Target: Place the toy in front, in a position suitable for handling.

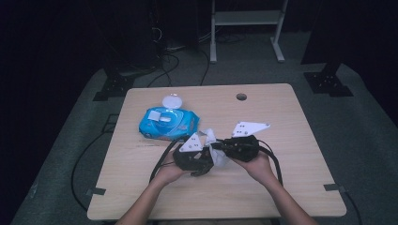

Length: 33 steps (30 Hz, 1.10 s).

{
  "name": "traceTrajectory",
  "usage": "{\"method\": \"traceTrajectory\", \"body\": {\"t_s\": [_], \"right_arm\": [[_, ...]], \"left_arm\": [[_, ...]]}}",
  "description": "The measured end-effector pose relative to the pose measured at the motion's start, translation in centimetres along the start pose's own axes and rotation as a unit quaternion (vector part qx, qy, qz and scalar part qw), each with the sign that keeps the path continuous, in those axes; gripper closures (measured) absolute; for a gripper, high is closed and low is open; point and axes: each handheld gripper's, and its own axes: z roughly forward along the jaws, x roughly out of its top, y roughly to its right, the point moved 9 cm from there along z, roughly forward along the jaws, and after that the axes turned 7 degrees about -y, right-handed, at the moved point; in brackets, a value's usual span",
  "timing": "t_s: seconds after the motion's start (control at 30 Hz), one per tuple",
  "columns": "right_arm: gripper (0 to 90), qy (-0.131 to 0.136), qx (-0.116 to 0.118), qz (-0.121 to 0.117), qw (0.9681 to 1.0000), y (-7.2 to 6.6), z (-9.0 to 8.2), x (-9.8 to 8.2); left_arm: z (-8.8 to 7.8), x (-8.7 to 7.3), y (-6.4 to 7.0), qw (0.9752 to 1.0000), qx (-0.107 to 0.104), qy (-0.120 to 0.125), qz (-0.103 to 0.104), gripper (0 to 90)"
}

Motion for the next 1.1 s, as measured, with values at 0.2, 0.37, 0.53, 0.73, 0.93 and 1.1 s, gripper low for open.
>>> {"method": "traceTrajectory", "body": {"t_s": [0.2, 0.37, 0.53, 0.73, 0.93, 1.1], "right_arm": [[86.3, -0.019, -0.034, 0.016, 0.9991, 1.9, -0.3, -1.9], [86.3, 0.001, -0.004, 0.018, 0.9998, 0.7, -0.4, -1.0], [86.3, 0.007, -0.005, 0.016, 0.9998, 0.8, -0.5, -0.8], [86.3, -0.003, -0.013, 0.029, 0.9995, 1.2, -0.5, -1.4], [86.3, 0.013, 0.005, 0.013, 0.9998, 0.0, -0.6, -0.3], [86.3, 0.004, -0.008, 0.033, 0.9994, 1.4, -0.8, -1.5]], "left_arm": [[-0.1, -0.3, -0.3, 0.9999, -0.003, 0.003, -0.010, 57.0], [-0.1, -0.2, -0.4, 0.9999, 0.001, 0.007, -0.009, 57.0], [-0.5, 0.0, -0.4, 0.9999, 0.002, 0.013, -0.010, 57.0], [0.0, -0.1, -0.1, 0.9999, -0.002, 0.007, -0.006, 57.0], [-0.5, 0.3, -0.2, 0.9998, -0.001, 0.019, -0.010, 57.0], [-0.7, 0.2, -0.4, 0.9997, 0.000, 0.021, -0.013, 57.0]]}}
